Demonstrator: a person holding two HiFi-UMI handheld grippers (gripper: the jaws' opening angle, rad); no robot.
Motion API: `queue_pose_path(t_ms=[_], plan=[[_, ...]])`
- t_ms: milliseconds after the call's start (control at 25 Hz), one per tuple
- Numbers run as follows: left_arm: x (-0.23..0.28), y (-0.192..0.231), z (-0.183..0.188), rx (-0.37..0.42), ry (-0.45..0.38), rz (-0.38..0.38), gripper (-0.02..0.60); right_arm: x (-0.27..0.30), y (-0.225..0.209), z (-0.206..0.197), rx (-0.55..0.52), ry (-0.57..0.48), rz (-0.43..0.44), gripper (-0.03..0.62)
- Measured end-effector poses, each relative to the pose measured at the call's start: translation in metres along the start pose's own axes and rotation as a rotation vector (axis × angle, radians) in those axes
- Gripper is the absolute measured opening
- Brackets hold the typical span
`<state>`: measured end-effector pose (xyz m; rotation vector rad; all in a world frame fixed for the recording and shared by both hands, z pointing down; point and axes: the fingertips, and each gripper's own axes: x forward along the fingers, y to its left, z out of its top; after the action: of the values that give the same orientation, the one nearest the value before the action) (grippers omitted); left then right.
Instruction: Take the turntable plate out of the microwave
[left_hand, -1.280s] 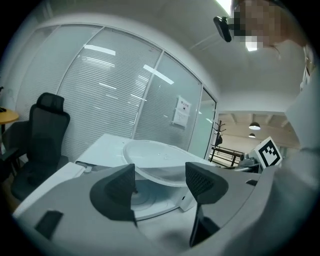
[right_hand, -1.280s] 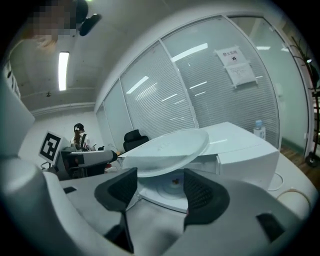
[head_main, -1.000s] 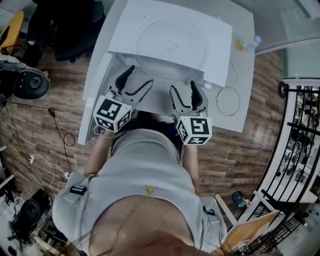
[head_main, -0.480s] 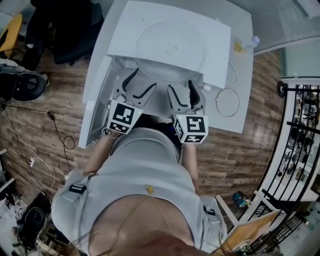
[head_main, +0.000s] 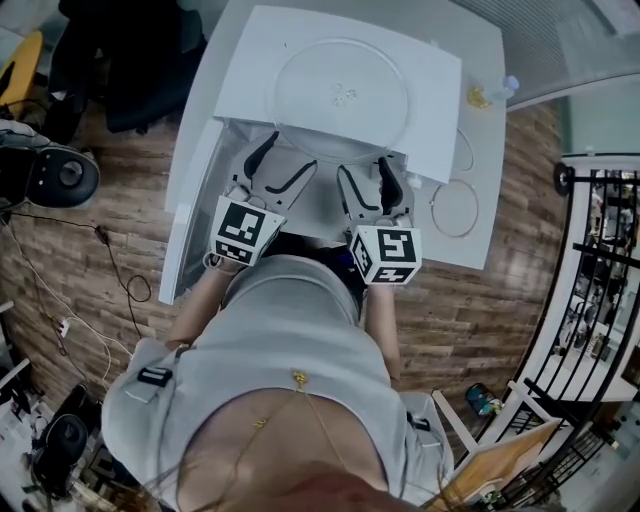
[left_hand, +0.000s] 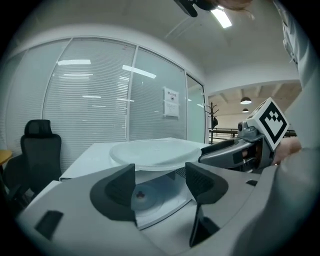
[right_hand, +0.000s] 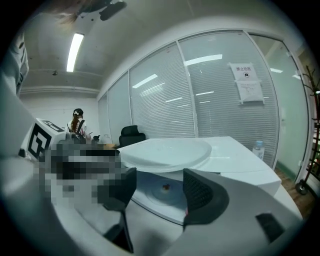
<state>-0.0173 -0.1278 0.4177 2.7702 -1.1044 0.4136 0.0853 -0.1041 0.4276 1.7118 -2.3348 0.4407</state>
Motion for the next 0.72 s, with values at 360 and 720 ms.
queue_pose_path(t_ms=[360, 720], plan=[[0.010, 0.009, 0.004, -0.006, 0.005, 0.006, 0.318, 0.011, -0.004, 0.005, -0.008, 0.012, -0.033, 0.287], [0.022, 0.013, 0.008, -0.010, 0.018, -0.012, 0.318, 0.014, -0.008, 0.015, -0.076, 0.034, -0.098, 0.284]])
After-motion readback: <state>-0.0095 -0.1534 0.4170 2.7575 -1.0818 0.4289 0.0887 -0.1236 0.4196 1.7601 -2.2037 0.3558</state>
